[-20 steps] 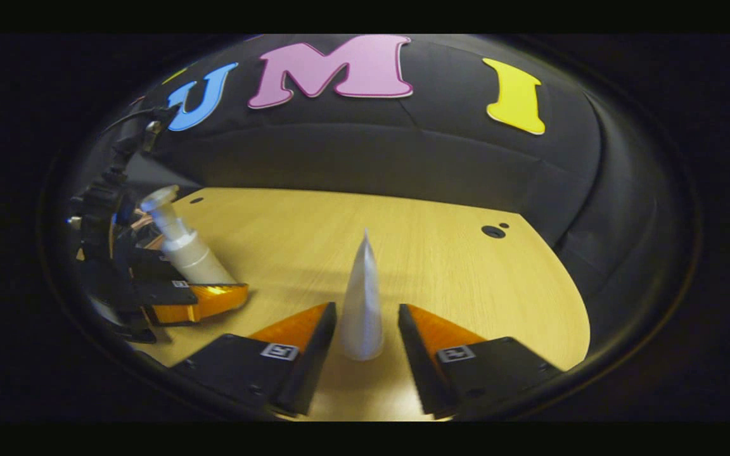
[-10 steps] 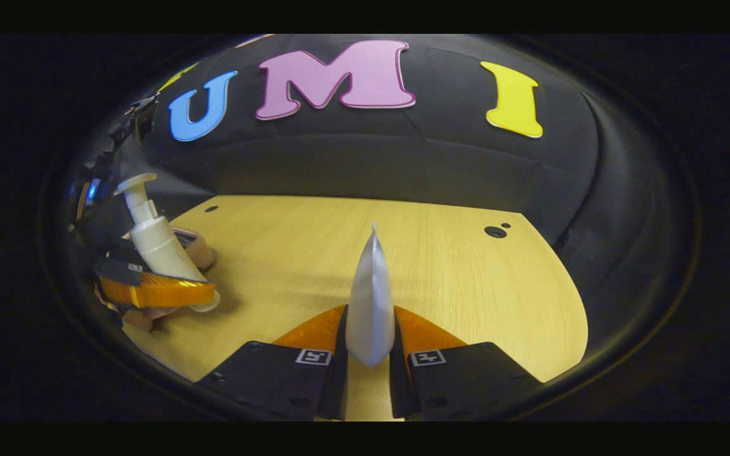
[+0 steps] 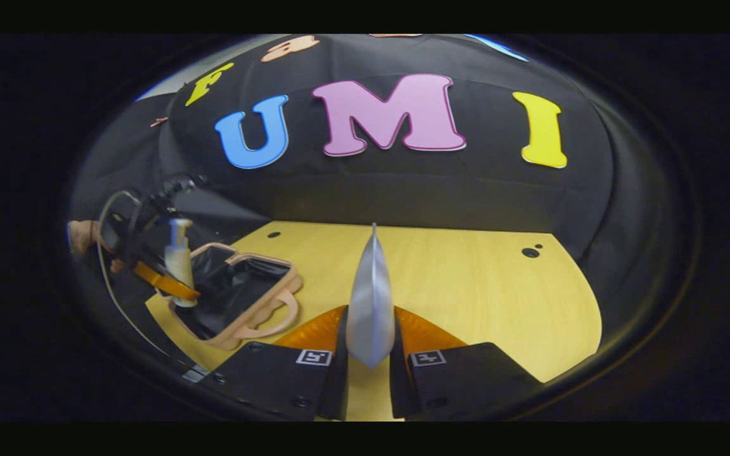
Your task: First open the suitcase, pack the skin care products into it, and then close the suitcase.
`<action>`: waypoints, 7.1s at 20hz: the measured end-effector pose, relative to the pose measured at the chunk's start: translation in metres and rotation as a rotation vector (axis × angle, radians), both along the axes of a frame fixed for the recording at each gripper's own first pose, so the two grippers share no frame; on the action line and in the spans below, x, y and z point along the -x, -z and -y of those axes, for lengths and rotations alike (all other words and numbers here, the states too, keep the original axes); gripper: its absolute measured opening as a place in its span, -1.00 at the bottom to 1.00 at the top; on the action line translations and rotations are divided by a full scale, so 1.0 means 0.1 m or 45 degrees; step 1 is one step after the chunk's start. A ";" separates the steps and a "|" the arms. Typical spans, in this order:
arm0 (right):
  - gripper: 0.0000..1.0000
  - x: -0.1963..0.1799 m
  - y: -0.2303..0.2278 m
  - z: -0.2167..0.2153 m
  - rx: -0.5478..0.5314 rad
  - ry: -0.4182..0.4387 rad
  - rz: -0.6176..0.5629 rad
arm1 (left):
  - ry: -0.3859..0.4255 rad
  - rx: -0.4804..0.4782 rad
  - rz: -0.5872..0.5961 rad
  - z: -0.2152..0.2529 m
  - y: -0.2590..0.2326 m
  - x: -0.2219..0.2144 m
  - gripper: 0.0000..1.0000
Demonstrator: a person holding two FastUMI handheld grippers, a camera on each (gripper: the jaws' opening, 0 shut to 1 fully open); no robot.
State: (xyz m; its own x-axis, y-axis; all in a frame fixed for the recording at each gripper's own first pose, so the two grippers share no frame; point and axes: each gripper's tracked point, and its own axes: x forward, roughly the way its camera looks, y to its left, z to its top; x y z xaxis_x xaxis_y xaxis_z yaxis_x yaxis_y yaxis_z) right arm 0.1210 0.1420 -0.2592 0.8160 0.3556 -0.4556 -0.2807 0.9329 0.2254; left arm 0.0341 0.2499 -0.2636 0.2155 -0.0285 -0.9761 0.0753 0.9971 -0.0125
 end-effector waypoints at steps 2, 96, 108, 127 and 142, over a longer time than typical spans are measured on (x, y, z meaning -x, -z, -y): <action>-0.40 0.06 -0.11 -0.23 -0.013 -0.042 0.016 | -0.085 0.009 -0.129 -0.22 0.41 0.00 0.11; 0.94 0.62 -0.28 -0.37 -0.173 -0.035 -0.379 | -0.149 0.421 0.858 -0.70 -2.29 -0.91 -0.87; 0.95 1.13 -0.27 1.13 -0.128 0.299 -0.316 | 0.127 0.520 0.368 1.13 -0.30 -1.02 -0.87; 0.95 1.30 -1.30 1.94 0.103 0.072 0.283 | 0.018 -0.066 1.240 1.64 -1.92 -0.34 0.83; 0.93 1.15 -2.72 1.79 0.057 0.202 0.697 | -0.104 -0.115 1.751 2.01 -3.75 0.29 0.94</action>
